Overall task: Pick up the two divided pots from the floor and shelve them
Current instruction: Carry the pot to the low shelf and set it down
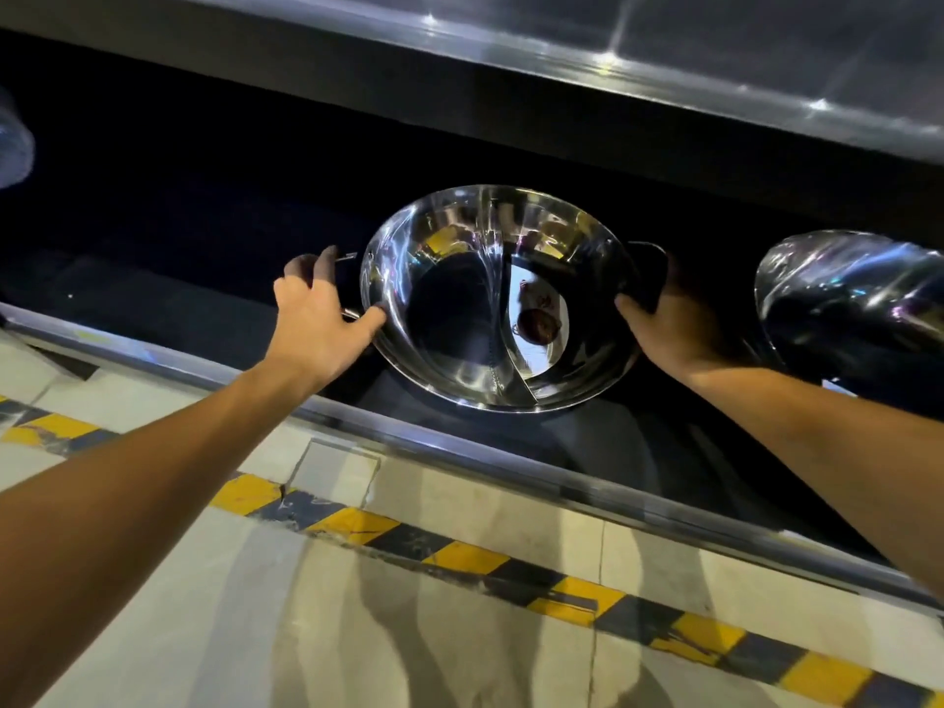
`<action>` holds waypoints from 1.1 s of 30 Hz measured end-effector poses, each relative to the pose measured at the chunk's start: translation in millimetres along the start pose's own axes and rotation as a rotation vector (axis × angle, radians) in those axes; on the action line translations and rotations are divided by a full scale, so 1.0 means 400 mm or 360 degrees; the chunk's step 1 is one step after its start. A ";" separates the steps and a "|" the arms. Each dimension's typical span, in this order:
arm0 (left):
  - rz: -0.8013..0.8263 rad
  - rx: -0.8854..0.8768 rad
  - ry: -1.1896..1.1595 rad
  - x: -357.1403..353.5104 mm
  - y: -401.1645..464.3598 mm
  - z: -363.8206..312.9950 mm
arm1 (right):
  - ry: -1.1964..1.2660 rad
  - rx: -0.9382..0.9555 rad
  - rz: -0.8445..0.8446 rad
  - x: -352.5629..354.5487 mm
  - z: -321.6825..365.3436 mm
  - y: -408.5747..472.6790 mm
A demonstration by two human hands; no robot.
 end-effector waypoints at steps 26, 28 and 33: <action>0.0362 -0.0362 0.0762 -0.051 -0.277 -0.068 | -0.0622 0.0299 0.0283 -0.014 -0.018 -0.287; 0.0367 -0.0344 0.0779 -0.062 -0.271 -0.073 | -0.0640 0.0259 0.0285 -0.020 -0.017 -0.280; 0.0394 -0.0283 0.0809 -0.075 -0.237 -0.087 | -0.0663 0.0175 0.0333 -0.016 -0.015 -0.261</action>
Point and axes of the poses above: each hand's wrist, its own y-axis towards the middle knuckle, its own x-axis out of the back of the hand, z = x × y, the point moved 1 cm from there along y, towards the middle knuckle, and after that the axes turned 5 degrees about z, right-handed, at the moved point
